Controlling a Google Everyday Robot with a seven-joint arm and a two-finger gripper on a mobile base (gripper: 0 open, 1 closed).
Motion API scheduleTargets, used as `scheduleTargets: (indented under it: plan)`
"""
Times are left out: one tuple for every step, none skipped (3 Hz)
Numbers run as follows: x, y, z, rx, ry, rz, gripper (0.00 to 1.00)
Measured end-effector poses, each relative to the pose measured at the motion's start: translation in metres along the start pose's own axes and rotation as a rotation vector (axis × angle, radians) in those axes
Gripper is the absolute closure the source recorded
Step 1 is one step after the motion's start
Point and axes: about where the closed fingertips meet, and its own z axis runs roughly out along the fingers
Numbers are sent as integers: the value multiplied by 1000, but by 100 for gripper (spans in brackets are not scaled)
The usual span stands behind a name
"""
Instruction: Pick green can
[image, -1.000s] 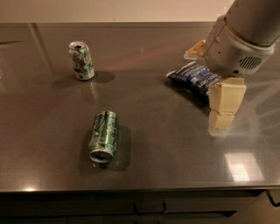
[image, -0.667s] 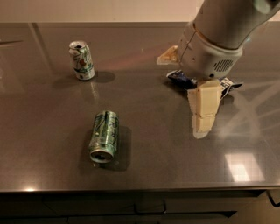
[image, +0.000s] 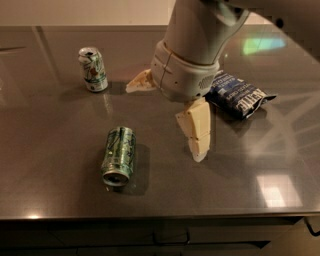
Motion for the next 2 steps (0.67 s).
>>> scheduleTargets:
  plan:
    - [-24,-10,21,-22,-10,-180,0]
    - [-34,-20,42,-45,-7,-292,0]
